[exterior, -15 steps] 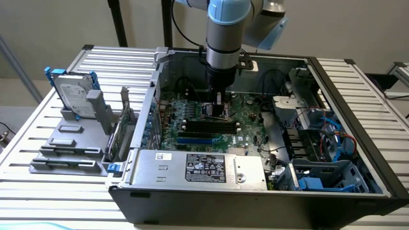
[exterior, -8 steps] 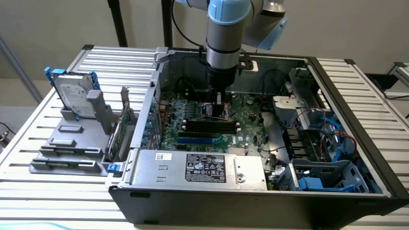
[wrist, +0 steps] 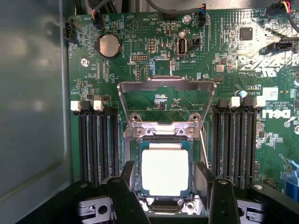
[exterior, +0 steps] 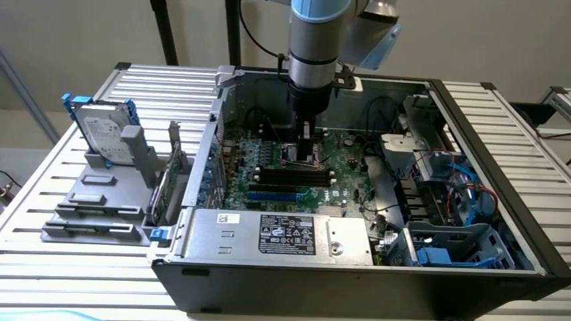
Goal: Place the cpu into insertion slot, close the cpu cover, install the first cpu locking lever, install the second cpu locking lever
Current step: 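Place the cpu into insertion slot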
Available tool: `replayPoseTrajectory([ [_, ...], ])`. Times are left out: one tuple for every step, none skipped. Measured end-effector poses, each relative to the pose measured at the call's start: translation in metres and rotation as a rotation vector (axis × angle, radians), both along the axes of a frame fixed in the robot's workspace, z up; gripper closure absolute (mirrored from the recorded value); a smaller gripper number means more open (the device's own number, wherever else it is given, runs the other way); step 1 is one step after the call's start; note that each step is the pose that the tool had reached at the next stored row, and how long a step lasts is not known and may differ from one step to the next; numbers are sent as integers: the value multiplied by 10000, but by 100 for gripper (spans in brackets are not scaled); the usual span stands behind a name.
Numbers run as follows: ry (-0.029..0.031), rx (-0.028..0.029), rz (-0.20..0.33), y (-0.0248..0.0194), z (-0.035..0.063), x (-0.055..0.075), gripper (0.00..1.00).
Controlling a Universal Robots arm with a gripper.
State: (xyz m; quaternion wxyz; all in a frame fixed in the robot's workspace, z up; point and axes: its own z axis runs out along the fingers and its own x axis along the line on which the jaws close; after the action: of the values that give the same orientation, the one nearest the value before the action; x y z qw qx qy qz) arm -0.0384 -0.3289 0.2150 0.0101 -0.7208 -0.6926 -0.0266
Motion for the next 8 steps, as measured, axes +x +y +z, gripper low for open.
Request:
replayPoseTrajectory([
  [-1, 1, 1, 0, 23, -11, 38],
  [1, -2, 1, 0, 39, -28, 38],
  [0, 0, 0, 0, 48, -52, 40],
  [-1, 2, 0, 0, 54, -80, 46],
  [-1, 2, 0, 0, 59, -113, 53],
  [0, 0, 1, 0, 63, -150, 53],
  [0, 0, 0, 0, 66, -190, 59],
  [0, 0, 0, 0, 69, -235, 64],
])
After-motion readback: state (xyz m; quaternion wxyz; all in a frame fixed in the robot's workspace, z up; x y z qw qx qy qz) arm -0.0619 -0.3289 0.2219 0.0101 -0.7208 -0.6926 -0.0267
